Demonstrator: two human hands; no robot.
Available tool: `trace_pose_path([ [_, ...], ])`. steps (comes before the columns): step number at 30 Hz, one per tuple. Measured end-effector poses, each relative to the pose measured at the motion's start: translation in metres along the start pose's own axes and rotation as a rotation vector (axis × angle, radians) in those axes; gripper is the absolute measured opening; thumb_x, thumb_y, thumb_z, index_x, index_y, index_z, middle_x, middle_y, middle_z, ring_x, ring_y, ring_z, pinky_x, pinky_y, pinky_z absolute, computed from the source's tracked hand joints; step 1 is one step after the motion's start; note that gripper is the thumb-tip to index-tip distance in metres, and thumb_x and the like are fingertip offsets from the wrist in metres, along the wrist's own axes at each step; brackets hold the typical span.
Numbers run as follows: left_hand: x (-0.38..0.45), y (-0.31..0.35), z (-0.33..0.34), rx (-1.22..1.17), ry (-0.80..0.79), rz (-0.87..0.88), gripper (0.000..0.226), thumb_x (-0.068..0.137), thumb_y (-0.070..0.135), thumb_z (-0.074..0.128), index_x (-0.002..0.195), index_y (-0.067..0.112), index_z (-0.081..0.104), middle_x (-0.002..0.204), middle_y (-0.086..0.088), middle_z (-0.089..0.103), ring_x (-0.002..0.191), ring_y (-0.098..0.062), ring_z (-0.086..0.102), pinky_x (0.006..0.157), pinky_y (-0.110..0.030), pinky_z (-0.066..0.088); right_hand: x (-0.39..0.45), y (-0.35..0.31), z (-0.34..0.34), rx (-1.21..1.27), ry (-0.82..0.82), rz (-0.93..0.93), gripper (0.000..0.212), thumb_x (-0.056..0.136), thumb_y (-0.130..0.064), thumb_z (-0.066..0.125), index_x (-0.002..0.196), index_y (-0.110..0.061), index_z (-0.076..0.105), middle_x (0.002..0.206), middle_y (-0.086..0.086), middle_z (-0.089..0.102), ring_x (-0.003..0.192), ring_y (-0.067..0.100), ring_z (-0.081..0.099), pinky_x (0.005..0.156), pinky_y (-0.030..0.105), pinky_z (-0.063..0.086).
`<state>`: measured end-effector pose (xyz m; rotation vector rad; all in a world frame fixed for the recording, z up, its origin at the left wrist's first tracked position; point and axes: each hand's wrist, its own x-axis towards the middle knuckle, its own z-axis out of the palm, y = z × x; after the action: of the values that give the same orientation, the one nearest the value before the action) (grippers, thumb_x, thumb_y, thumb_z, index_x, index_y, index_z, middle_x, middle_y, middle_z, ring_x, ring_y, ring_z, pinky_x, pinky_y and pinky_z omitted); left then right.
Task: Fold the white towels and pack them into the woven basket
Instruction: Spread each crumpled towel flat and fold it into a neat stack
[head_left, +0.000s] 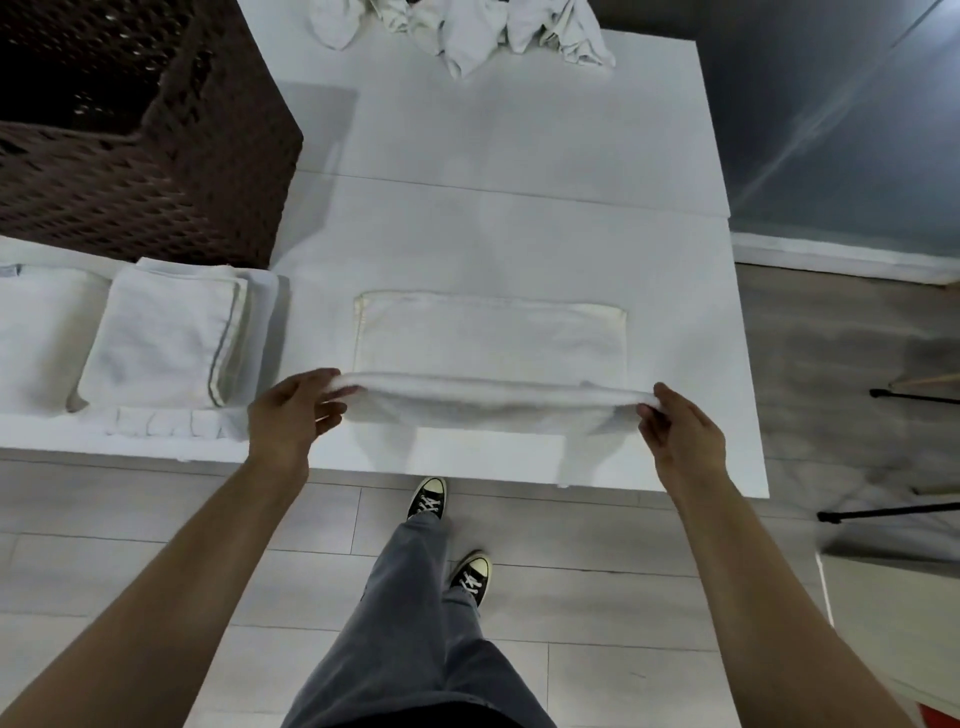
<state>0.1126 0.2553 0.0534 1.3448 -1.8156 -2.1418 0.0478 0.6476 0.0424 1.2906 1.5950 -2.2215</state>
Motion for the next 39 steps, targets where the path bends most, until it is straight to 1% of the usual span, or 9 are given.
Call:
trace_pose_path([
  [4,0.02,0.021,0.021,-0.016,-0.064,0.015,0.022,0.091,0.034,0.073,0.104,0.016,0.071,0.103,-0.003,0.078,0.079,-0.019,0.066,0.081,-0.031,0.055,0.023,-0.027,0.032,0.01,0.012,-0.004,0.024,0.085,-0.014,0.081,0.106,-0.006,0.073,0.088,0.006,0.076,0.076,0.015,0.075,0.075,0.026,0.06],
  [7,0.038,0.033,0.038,0.04,-0.038,0.056,0.015,0.085,0.024,0.08,0.097,0.021,0.072,0.1,-0.002,0.078,0.077,-0.018,0.066,0.08,-0.03,0.056,0.04,-0.039,0.056,0.02,-0.008,-0.018,0.02,0.087,-0.017,0.079,0.103,-0.007,0.071,0.095,0.008,0.077,0.084,0.018,0.076,0.082,0.029,0.061],
  [14,0.096,0.043,0.077,0.205,0.041,0.127,0.006,0.096,0.022,0.066,0.091,0.023,0.063,0.087,0.003,0.079,0.064,-0.017,0.063,0.071,-0.029,0.056,0.084,-0.045,0.088,-0.136,-0.012,-0.057,0.027,0.09,-0.008,0.069,0.116,-0.004,0.07,0.108,0.01,0.077,0.097,0.019,0.076,0.089,0.035,0.06],
  [18,0.123,0.035,0.09,0.246,0.088,0.112,0.005,0.096,0.025,0.065,0.092,0.023,0.063,0.082,0.005,0.078,0.061,-0.016,0.062,0.069,-0.03,0.056,0.102,-0.042,0.101,-0.247,0.007,-0.112,0.014,0.089,-0.008,0.072,0.102,-0.015,0.072,0.106,0.009,0.077,0.101,0.017,0.075,0.096,0.037,0.058],
  [21,0.133,0.032,0.096,0.27,0.131,0.117,0.005,0.097,0.026,0.063,0.092,0.025,0.061,0.078,0.007,0.077,0.057,-0.016,0.061,0.07,-0.032,0.057,0.113,-0.039,0.109,-0.413,0.03,-0.267,0.02,0.084,-0.016,0.077,0.105,-0.016,0.075,0.092,0.004,0.079,0.088,0.012,0.074,0.091,0.035,0.06],
  [24,0.14,0.024,0.099,0.323,0.148,0.135,0.005,0.099,0.029,0.059,0.095,0.027,0.058,0.076,0.008,0.077,0.055,-0.015,0.062,0.073,-0.036,0.058,0.12,-0.037,0.117,-0.737,0.121,-0.546,0.015,0.091,-0.024,0.068,0.104,-0.018,0.073,0.08,-0.009,0.072,0.081,0.016,0.07,0.088,0.038,0.057],
  [28,0.151,0.014,0.097,0.344,0.157,0.125,0.004,0.1,0.028,0.056,0.097,0.025,0.056,0.073,0.003,0.076,0.053,-0.019,0.062,0.075,-0.045,0.059,0.131,-0.038,0.125,-0.986,0.128,-0.973,0.016,0.098,-0.027,0.059,0.108,-0.017,0.067,0.106,0.003,0.057,0.093,0.022,0.057,0.093,0.04,0.044],
  [32,0.167,0.007,0.097,0.364,0.167,0.119,0.005,0.1,0.028,0.055,0.102,0.023,0.054,0.069,0.002,0.074,0.05,-0.022,0.061,0.072,-0.049,0.059,0.146,-0.043,0.142,-1.056,-0.094,-0.781,0.013,0.106,-0.028,0.041,0.109,-0.015,0.044,0.091,0.003,0.058,0.083,0.028,0.054,0.071,0.037,0.042],
  [39,0.18,0.004,0.101,0.496,0.167,0.188,0.011,0.104,0.032,0.05,0.106,0.022,0.053,0.069,-0.002,0.072,0.043,-0.023,0.057,0.055,-0.042,0.059,0.181,-0.026,0.143,-1.156,0.019,-0.688,0.02,0.107,-0.032,0.035,0.12,-0.017,0.041,0.099,0.016,0.065,0.091,0.042,0.06,0.079,0.046,0.049],
])
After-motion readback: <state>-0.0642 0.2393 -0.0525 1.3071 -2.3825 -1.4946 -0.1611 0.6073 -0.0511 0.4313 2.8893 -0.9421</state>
